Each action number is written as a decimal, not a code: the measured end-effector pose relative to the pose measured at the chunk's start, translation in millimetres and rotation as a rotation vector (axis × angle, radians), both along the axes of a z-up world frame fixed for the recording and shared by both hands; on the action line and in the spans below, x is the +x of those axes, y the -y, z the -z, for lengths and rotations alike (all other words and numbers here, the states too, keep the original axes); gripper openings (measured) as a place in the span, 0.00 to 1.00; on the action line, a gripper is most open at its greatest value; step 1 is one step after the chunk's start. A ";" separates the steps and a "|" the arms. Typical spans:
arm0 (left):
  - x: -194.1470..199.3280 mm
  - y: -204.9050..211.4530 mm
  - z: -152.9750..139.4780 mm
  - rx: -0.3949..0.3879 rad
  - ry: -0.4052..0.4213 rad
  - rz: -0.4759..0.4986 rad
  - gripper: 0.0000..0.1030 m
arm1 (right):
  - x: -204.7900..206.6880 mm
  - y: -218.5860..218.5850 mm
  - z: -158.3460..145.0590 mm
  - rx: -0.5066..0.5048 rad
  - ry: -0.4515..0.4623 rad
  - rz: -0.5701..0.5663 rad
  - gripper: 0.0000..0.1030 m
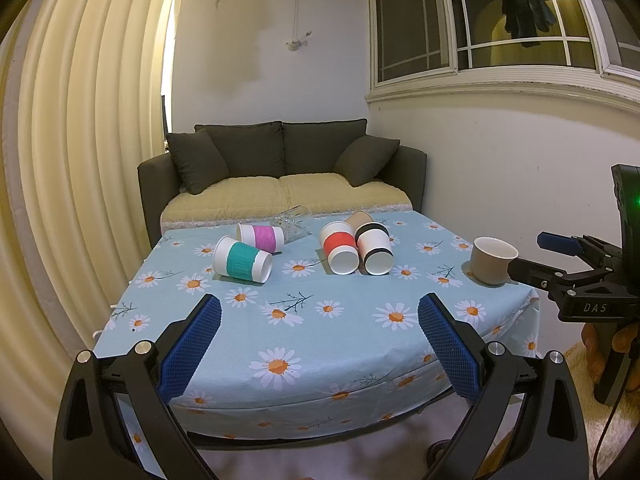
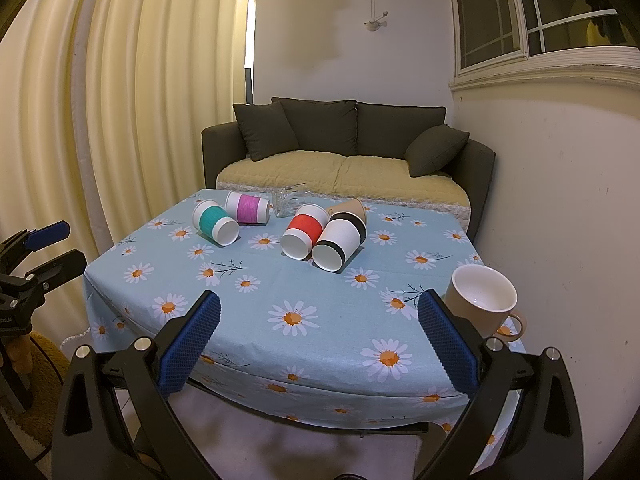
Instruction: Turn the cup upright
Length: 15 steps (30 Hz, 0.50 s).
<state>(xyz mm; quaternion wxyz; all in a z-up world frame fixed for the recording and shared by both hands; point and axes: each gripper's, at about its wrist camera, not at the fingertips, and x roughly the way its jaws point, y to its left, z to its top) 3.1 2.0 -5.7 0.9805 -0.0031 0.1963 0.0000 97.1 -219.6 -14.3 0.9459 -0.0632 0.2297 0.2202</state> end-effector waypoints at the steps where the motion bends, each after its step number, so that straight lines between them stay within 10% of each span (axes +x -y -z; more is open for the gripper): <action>1: -1.3 0.8 -2.4 -0.002 0.000 -0.001 0.94 | 0.1 -0.1 0.1 0.000 0.000 0.000 0.95; 15: -2.1 0.4 -1.8 -0.002 0.001 -0.003 0.94 | 0.5 -1.4 0.4 0.001 0.000 0.000 0.95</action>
